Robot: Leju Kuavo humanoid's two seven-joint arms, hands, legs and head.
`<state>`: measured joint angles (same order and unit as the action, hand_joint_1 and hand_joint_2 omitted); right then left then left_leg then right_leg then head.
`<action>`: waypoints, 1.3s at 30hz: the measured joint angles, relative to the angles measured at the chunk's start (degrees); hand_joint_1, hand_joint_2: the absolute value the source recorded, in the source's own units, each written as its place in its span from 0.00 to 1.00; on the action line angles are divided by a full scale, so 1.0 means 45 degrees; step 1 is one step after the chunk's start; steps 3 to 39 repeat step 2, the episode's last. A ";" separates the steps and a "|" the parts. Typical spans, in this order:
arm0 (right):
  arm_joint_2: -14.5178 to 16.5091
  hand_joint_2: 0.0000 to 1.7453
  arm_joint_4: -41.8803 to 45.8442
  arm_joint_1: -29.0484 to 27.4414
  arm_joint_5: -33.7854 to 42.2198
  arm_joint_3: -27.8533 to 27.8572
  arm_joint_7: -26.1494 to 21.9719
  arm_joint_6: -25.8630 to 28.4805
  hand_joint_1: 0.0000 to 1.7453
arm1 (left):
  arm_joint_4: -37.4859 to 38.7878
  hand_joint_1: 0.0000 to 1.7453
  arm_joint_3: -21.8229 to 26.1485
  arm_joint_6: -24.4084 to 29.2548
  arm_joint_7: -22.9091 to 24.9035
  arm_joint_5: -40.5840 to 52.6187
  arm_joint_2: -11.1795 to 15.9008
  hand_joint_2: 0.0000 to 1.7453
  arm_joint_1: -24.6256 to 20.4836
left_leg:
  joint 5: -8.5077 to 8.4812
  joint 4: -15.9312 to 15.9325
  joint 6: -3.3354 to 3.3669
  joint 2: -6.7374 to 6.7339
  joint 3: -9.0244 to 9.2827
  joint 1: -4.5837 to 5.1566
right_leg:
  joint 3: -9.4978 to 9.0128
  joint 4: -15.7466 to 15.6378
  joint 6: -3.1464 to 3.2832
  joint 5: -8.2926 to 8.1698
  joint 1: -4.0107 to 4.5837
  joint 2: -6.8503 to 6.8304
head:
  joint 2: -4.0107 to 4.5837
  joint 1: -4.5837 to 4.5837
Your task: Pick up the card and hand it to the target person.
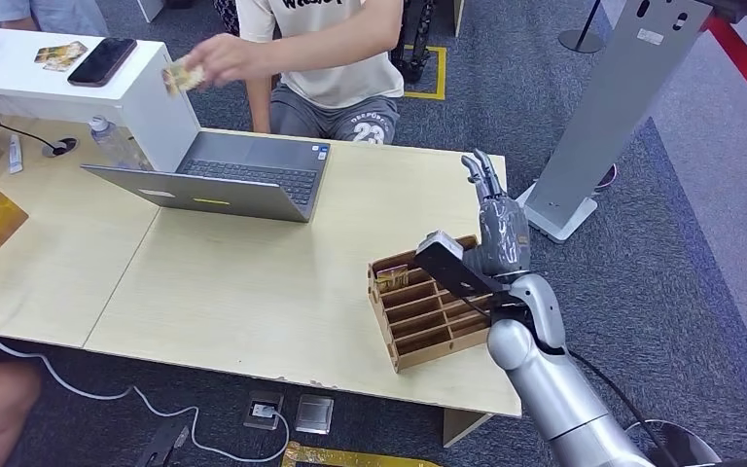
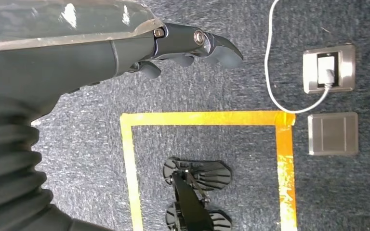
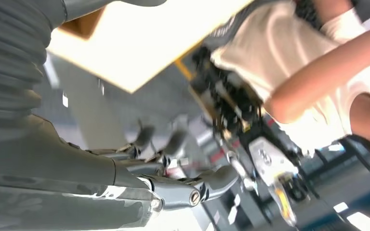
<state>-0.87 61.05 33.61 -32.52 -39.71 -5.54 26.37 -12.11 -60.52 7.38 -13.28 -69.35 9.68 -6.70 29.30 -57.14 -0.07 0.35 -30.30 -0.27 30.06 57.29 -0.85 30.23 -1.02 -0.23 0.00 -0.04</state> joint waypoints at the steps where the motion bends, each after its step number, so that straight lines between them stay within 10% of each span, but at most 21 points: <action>1: -0.0021 1.00 0.0159 -0.0106 0.0568 0.0050 -0.0080 -0.0253 0.00 | 0.0000 0.00 0.0004 0.0035 0.0008 -0.0041 0.0000 0.00 0.0030 | 0.0000 0.0000 0.0000 0.0000 0.0000 0.0000 | 0.0002 0.0000 0.0000 0.0000 0.0000 0.0000 | 0.0000 -0.0001; 39: -0.0032 1.00 0.0236 -0.0156 0.0838 0.0071 -0.0115 -0.0384 0.00 | 0.0000 0.00 0.0005 0.0057 0.0012 -0.0060 0.0000 0.00 0.0045 | 0.0000 0.0000 0.0000 -0.0001 0.0000 0.0000 | 0.0003 0.0000 0.0000 0.0000 0.0000 0.0000 | 0.0000 -0.0001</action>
